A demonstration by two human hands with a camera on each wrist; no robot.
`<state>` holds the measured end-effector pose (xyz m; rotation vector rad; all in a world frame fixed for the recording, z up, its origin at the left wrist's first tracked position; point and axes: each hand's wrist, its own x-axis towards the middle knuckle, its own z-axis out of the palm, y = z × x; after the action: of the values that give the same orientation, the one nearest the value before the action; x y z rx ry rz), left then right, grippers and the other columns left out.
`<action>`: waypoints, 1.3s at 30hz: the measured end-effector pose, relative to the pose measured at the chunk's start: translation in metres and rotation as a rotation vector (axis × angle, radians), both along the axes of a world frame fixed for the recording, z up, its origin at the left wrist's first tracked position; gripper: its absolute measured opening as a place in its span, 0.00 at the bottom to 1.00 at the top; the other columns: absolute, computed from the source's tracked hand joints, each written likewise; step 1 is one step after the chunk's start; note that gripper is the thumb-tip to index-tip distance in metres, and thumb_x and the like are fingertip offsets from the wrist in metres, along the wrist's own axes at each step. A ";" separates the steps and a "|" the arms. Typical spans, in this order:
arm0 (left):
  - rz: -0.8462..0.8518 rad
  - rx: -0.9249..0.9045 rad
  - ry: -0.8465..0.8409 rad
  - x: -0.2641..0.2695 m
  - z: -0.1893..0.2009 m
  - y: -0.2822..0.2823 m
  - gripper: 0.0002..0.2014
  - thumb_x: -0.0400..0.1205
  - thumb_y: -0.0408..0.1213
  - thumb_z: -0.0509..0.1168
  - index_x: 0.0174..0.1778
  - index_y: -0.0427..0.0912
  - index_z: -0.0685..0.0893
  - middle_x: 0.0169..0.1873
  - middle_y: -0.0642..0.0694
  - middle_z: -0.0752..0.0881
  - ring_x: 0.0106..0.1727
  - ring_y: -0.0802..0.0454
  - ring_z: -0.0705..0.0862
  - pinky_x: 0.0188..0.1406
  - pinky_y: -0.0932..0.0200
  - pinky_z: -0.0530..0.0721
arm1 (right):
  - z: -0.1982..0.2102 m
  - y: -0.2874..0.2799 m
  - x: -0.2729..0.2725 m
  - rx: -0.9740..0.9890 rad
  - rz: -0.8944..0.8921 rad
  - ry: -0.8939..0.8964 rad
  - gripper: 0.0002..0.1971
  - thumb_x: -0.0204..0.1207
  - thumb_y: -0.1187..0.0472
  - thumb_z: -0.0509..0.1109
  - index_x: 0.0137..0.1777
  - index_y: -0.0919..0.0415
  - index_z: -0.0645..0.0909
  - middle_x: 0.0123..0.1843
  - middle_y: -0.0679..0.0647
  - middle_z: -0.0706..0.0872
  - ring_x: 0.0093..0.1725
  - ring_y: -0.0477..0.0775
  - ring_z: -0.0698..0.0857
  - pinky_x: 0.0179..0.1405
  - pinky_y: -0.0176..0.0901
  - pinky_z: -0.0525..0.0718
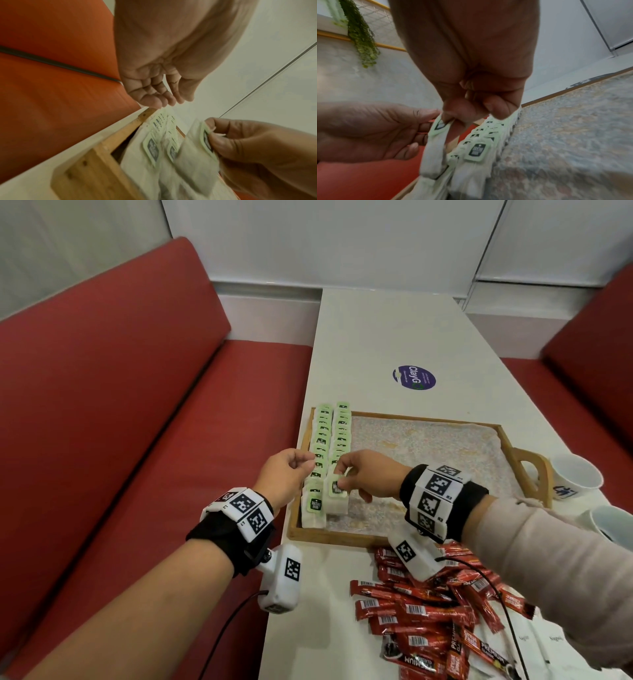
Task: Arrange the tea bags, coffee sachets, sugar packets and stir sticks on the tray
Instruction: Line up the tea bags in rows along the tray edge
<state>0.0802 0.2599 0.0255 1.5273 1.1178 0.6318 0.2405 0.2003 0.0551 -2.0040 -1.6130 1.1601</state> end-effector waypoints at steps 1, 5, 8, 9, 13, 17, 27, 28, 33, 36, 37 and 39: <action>-0.004 -0.003 0.005 0.000 0.000 -0.001 0.06 0.84 0.32 0.63 0.54 0.42 0.82 0.35 0.55 0.79 0.36 0.62 0.77 0.33 0.70 0.75 | -0.001 -0.002 0.000 -0.037 0.026 -0.009 0.08 0.79 0.65 0.68 0.40 0.54 0.77 0.34 0.50 0.84 0.18 0.43 0.74 0.21 0.33 0.72; -0.030 -0.009 0.028 0.000 -0.004 -0.003 0.06 0.81 0.28 0.66 0.51 0.42 0.82 0.35 0.53 0.79 0.36 0.60 0.78 0.32 0.71 0.75 | -0.011 -0.004 -0.002 -0.144 0.085 -0.064 0.06 0.78 0.65 0.69 0.44 0.54 0.77 0.34 0.50 0.83 0.19 0.45 0.75 0.25 0.35 0.73; -0.069 0.012 0.079 -0.002 -0.009 -0.003 0.08 0.77 0.27 0.70 0.44 0.46 0.83 0.37 0.52 0.81 0.40 0.56 0.80 0.40 0.67 0.79 | -0.019 -0.002 -0.004 -0.180 0.070 -0.137 0.04 0.78 0.64 0.69 0.49 0.57 0.77 0.32 0.48 0.83 0.18 0.44 0.75 0.26 0.35 0.74; -0.087 0.035 0.113 -0.003 -0.011 -0.003 0.10 0.76 0.28 0.72 0.42 0.48 0.83 0.37 0.52 0.82 0.41 0.56 0.81 0.44 0.65 0.80 | -0.020 -0.002 -0.004 -0.181 0.058 -0.155 0.04 0.78 0.64 0.68 0.50 0.58 0.77 0.32 0.48 0.82 0.17 0.44 0.76 0.24 0.34 0.74; -0.174 0.115 0.286 -0.004 -0.008 -0.002 0.11 0.72 0.29 0.75 0.37 0.51 0.83 0.34 0.55 0.83 0.37 0.60 0.81 0.38 0.70 0.78 | -0.023 0.000 -0.007 -0.191 0.013 -0.185 0.03 0.80 0.63 0.67 0.50 0.60 0.75 0.36 0.53 0.84 0.20 0.47 0.77 0.21 0.35 0.74; -0.218 0.145 0.374 -0.005 -0.003 -0.002 0.12 0.71 0.30 0.76 0.35 0.52 0.83 0.33 0.57 0.83 0.33 0.66 0.79 0.28 0.77 0.72 | -0.024 0.002 -0.011 -0.188 -0.011 -0.192 0.05 0.81 0.61 0.67 0.46 0.61 0.74 0.32 0.52 0.83 0.20 0.47 0.77 0.19 0.34 0.73; -0.292 0.157 0.457 -0.003 -0.003 -0.005 0.14 0.68 0.31 0.79 0.32 0.54 0.82 0.35 0.57 0.84 0.35 0.65 0.80 0.33 0.74 0.74 | -0.023 0.003 -0.011 -0.171 -0.027 -0.309 0.10 0.78 0.54 0.71 0.44 0.62 0.83 0.39 0.56 0.88 0.22 0.49 0.79 0.28 0.39 0.81; -0.302 0.162 0.474 -0.003 -0.003 -0.005 0.14 0.67 0.31 0.79 0.32 0.54 0.82 0.35 0.57 0.84 0.35 0.65 0.80 0.32 0.74 0.74 | -0.021 0.002 -0.011 -0.151 -0.039 -0.305 0.10 0.77 0.55 0.71 0.48 0.63 0.83 0.39 0.55 0.89 0.22 0.49 0.79 0.27 0.39 0.80; -0.346 0.165 0.551 -0.003 -0.004 -0.004 0.15 0.66 0.30 0.79 0.33 0.54 0.83 0.36 0.57 0.84 0.36 0.62 0.81 0.32 0.70 0.75 | -0.020 -0.002 -0.014 -0.185 0.022 -0.304 0.10 0.71 0.58 0.77 0.40 0.62 0.80 0.44 0.62 0.91 0.26 0.52 0.80 0.28 0.40 0.79; -0.359 0.179 0.600 -0.002 -0.006 -0.005 0.16 0.66 0.30 0.80 0.33 0.55 0.82 0.36 0.58 0.83 0.38 0.60 0.82 0.37 0.66 0.78 | -0.025 -0.003 -0.017 -0.229 0.042 -0.323 0.12 0.68 0.57 0.79 0.42 0.62 0.81 0.45 0.62 0.91 0.31 0.54 0.82 0.36 0.46 0.84; -0.363 0.189 0.610 -0.002 -0.006 -0.005 0.16 0.66 0.30 0.80 0.33 0.55 0.82 0.36 0.58 0.83 0.40 0.59 0.82 0.39 0.65 0.80 | -0.026 -0.003 -0.017 -0.230 0.041 -0.327 0.12 0.68 0.56 0.80 0.44 0.62 0.82 0.45 0.62 0.91 0.32 0.55 0.82 0.39 0.46 0.85; -0.371 0.211 0.619 -0.001 -0.005 -0.007 0.16 0.66 0.30 0.79 0.35 0.55 0.82 0.36 0.58 0.82 0.41 0.58 0.82 0.42 0.63 0.81 | -0.026 -0.004 -0.017 -0.229 0.041 -0.323 0.13 0.69 0.55 0.80 0.46 0.63 0.83 0.44 0.60 0.90 0.32 0.54 0.82 0.41 0.47 0.86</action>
<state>0.0790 0.2534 0.0209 2.1297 1.1891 0.0094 0.2235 0.1968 0.0295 -2.4195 -1.7428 1.1236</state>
